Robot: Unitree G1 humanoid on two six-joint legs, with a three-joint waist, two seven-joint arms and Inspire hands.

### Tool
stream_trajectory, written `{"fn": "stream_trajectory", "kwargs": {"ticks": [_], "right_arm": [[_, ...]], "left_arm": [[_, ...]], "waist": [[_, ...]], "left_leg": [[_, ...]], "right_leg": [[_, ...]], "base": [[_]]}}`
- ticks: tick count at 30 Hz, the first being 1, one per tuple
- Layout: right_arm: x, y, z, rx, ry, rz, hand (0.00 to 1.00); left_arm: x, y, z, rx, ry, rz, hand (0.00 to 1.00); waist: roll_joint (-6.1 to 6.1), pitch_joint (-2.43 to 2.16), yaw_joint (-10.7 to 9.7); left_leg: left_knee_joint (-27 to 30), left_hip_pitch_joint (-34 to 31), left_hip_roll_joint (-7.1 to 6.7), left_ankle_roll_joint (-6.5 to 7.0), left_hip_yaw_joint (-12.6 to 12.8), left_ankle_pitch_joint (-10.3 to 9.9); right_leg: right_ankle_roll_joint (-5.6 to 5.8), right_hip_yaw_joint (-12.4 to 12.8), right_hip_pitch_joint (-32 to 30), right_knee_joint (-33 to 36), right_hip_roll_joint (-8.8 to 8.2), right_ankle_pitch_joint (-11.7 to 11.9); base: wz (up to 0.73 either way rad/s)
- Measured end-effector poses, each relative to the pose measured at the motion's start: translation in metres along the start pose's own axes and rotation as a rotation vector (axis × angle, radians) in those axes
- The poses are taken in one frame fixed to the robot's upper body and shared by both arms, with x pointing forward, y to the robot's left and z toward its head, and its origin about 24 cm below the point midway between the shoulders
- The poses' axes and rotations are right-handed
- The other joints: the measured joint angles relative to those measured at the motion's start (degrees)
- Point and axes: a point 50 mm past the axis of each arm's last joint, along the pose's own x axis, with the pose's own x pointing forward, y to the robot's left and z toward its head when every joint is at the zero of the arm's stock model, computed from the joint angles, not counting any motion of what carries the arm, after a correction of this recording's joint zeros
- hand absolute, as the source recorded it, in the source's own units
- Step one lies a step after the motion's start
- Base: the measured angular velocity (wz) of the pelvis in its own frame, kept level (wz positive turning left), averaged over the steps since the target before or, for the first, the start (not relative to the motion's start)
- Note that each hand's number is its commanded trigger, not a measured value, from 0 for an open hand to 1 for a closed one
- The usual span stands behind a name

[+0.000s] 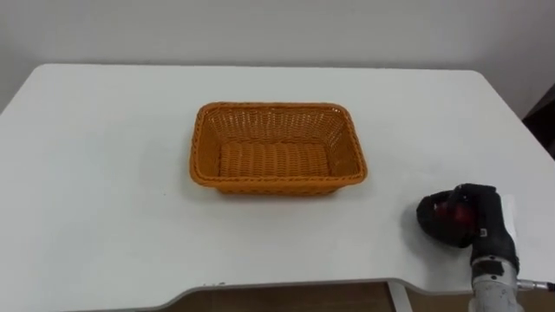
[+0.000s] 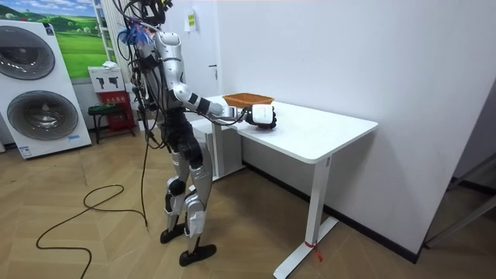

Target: Pick and place apple

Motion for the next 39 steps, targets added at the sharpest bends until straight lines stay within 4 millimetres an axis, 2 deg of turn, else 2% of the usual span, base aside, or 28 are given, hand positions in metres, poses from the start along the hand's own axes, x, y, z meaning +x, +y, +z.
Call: {"fn": "stream_trajectory", "kwargs": {"ticks": [6,9,12,17,20,25,33,35,39], "right_arm": [[0.003,0.001,0.011,0.007,-0.020,0.007,1.00],[0.007,0.001,0.018,0.013,-0.034,0.003,1.00],[0.013,0.001,0.042,0.049,-0.126,-0.001,1.00],[0.018,0.001,0.073,0.097,-0.244,-0.009,1.00],[0.022,0.003,0.088,0.114,-0.298,0.001,1.00],[0.023,0.006,0.094,0.100,-0.323,0.036,1.00],[0.019,0.024,0.097,0.082,-0.325,0.146,1.00],[0.019,0.030,0.100,0.079,-0.335,0.180,1.00],[0.014,0.042,0.102,0.053,-0.351,0.253,1.00]], "left_arm": [[0.000,-0.002,-0.002,0.004,0.018,-0.013,0.00],[0.000,-0.002,-0.001,0.005,0.022,-0.018,0.00],[0.000,-0.005,-0.006,0.011,0.044,-0.040,0.00],[0.001,-0.008,-0.001,0.031,0.030,-0.059,0.00],[0.001,-0.008,0.000,0.031,0.028,-0.060,0.00],[0.002,-0.007,0.001,0.027,0.027,-0.058,0.00],[0.001,-0.008,-0.001,0.035,0.046,-0.061,0.00],[0.001,-0.009,-0.002,0.044,0.049,-0.071,0.00],[0.002,-0.010,0.002,0.054,0.037,-0.080,0.00]], "waist": [[0.22,-0.08,0.14],[0.21,0.03,0.20],[0.25,0.34,0.09],[0.02,0.80,0.39],[-0.02,0.86,0.54],[0.11,0.78,1.47],[-0.38,0.32,2.14],[-0.50,0.28,2.87],[-0.20,0.53,3.58]], "left_leg": [[0.08,-0.90,-0.03,-0.01,0.24,0.02],[0.08,-0.96,-0.04,-0.01,0.27,0.03],[0.10,-0.91,-0.07,0.00,0.10,0.04],[0.42,-1.42,-0.12,0.01,0.09,0.04],[0.65,-1.87,-0.12,0.01,0.09,0.04],[0.89,-2.24,-0.08,0.01,-0.12,0.04],[1.20,-2.46,-0.13,-0.03,-1.34,0.07],[1.20,-2.38,-0.14,-0.03,-1.25,0.08],[1.20,-1.84,-0.05,-0.03,-1.23,0.08]], "right_leg": [[-0.04,0.13,-0.94,0.21,-0.03,0.03],[-0.04,0.11,-1.07,0.18,-0.06,0.02],[-0.03,-0.07,-0.98,0.07,-0.15,0.02],[0.00,-0.51,-1.26,0.08,-0.38,0.01],[0.00,-0.26,-1.81,0.17,-0.34,0.02],[-0.01,-0.29,-1.88,0.15,-0.28,0.02],[-0.01,-1.02,-1.46,0.11,-0.34,0.02],[-0.02,-1.32,-1.36,0.11,-0.40,0.02],[-0.02,-1.49,-0.82,0.07,-0.46,0.02]], "base": [[0.00],[0.00],[0.00],[0.00],[-0.01],[0.01],[0.07],[0.00],[0.00]]}}
